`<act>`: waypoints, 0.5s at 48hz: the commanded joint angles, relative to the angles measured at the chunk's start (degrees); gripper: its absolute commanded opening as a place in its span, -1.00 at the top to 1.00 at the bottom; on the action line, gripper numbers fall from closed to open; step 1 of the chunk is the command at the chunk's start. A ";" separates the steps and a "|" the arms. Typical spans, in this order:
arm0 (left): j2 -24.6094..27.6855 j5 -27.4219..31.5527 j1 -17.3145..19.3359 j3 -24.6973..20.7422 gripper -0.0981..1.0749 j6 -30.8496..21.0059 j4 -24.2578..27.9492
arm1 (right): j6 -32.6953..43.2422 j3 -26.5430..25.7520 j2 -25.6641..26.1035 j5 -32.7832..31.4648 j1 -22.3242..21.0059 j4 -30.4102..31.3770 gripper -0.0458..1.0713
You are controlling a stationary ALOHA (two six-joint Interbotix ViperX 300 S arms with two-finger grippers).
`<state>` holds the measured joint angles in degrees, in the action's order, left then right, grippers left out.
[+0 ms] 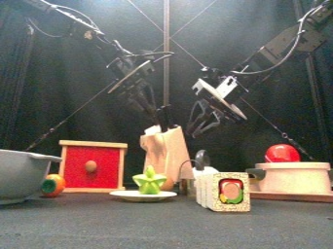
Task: Pull out cleaver
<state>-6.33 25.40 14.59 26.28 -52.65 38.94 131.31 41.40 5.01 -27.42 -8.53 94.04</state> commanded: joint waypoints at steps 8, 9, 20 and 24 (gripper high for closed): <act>1.58 -0.97 0.35 -0.53 -0.01 -0.09 -0.26 | 0.18 -2.81 0.35 -0.09 1.23 2.02 -0.30; 1.76 -1.05 0.35 -0.53 -0.01 -0.09 -0.26 | 0.18 -2.99 0.26 0.00 1.32 2.02 -0.29; 2.37 -1.14 0.62 -1.14 -0.01 0.00 -0.09 | -0.09 -5.36 -2.99 1.23 1.14 2.29 -0.29; 2.11 -1.14 0.53 -1.23 -0.01 0.00 -0.18 | -0.09 -6.15 -4.13 2.46 0.97 2.20 -0.29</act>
<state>-3.60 24.70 15.21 26.72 -52.65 38.58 131.40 37.18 0.70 -25.84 -7.29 95.98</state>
